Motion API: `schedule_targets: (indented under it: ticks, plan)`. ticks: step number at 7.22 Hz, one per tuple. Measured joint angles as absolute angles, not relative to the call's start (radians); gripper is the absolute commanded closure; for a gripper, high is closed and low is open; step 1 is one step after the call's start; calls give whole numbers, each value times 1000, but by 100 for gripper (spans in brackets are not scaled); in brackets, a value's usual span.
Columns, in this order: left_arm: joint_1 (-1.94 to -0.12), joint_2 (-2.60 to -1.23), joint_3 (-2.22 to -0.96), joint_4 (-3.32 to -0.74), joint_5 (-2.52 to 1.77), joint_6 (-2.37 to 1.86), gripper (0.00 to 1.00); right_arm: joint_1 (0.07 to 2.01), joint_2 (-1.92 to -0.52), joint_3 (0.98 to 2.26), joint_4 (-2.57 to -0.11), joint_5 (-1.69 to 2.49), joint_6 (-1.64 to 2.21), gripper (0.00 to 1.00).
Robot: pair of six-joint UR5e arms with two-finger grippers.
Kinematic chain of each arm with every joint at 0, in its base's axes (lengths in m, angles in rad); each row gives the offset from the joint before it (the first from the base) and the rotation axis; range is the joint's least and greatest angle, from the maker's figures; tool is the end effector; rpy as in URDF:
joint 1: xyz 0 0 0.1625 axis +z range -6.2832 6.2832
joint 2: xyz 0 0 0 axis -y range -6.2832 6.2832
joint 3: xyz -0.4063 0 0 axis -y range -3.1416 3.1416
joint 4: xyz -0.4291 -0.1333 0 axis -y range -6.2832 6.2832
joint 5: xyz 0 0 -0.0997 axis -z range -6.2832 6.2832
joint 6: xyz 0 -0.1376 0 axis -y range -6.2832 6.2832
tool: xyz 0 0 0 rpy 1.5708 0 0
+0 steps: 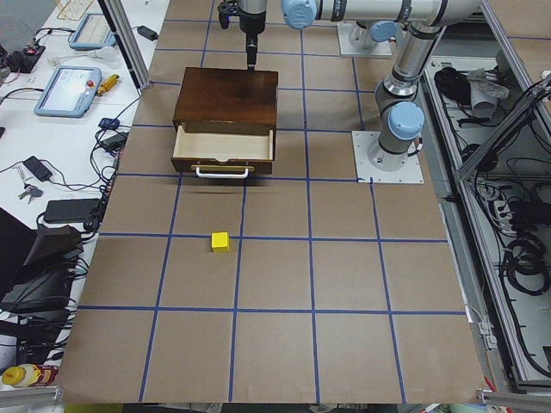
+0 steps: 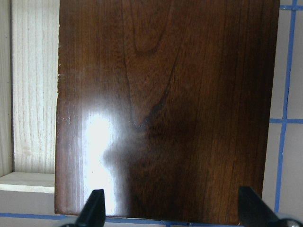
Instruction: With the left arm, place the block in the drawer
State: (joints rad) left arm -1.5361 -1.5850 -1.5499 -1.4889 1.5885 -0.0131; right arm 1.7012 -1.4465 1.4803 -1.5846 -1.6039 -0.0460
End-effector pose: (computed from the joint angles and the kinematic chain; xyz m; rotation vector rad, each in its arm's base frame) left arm -0.1118 -0.5506 0.4434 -0.0758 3.1190 -0.1380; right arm 0.2026 -0.5545 0.4117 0.2742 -3.0954 -0.0289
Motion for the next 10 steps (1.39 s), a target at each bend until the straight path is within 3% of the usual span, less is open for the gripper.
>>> schedule_targets:
  ticks: [3,7,10]
  plan:
    - [-1487,-1565,-1549,-1494,1591,102,0,1701,-1447,1480,-1585,-1605,-47,0]
    - [-1116,-1542,-1542,-1546,1586,536,0,1701,-1447,1480,-1585,-1605,-47,0]
    - [-888,-1612,-1536,-1516,1578,984,0,1701,-1447,1480,-1585,-1605,-47,0]
